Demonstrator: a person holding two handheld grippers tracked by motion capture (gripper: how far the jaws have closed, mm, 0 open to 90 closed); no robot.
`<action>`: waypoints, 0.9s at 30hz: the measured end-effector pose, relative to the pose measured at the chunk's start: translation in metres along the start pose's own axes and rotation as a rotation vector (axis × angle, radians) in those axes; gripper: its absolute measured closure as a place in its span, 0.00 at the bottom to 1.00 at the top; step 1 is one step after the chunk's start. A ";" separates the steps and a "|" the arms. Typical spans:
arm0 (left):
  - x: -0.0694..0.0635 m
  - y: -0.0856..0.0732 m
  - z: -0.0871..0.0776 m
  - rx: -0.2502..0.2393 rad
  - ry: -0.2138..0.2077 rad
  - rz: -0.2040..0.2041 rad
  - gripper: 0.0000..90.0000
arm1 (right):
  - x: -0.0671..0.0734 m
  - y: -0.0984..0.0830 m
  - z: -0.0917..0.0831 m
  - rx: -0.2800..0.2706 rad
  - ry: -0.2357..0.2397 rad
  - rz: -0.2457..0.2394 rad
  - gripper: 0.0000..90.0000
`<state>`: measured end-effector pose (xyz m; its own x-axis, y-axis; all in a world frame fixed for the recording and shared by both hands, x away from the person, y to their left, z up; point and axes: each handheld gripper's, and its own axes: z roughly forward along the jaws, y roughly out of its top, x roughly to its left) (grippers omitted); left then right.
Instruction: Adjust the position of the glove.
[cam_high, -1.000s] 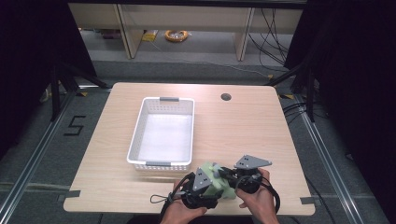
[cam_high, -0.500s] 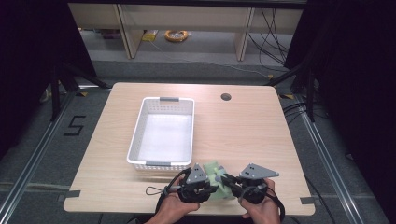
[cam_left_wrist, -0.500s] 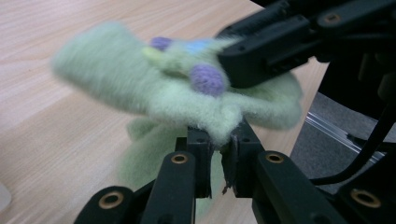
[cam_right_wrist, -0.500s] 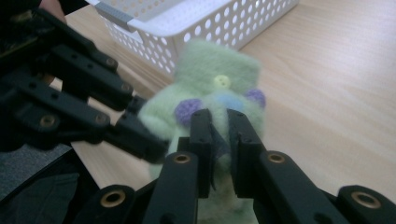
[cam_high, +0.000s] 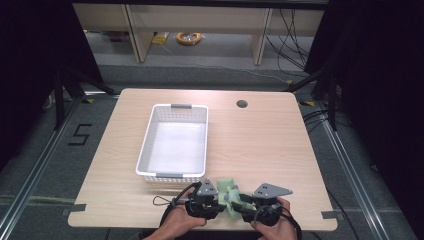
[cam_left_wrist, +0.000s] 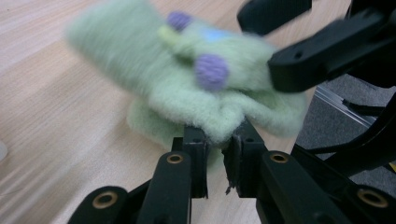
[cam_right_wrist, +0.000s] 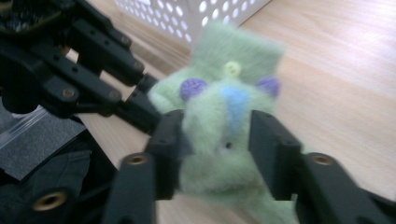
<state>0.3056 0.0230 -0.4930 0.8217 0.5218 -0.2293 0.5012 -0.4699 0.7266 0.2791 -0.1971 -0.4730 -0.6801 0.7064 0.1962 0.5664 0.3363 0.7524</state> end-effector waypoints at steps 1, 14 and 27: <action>0.000 0.000 0.000 0.001 -0.001 -0.001 0.87 | 0.000 0.000 0.000 0.000 0.000 0.000 0.60; 0.006 -0.001 0.000 0.027 0.008 0.018 0.87 | -0.026 0.004 0.001 0.051 -0.013 -0.091 0.65; 0.004 0.009 -0.008 -0.028 0.020 0.007 0.91 | -0.019 0.011 -0.002 0.055 0.061 -0.101 0.93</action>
<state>0.3114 0.0265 -0.4824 0.8191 0.5333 -0.2113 0.4879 -0.4538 0.7457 0.2969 -0.2082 -0.4670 -0.7609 0.6288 0.1600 0.5170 0.4386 0.7351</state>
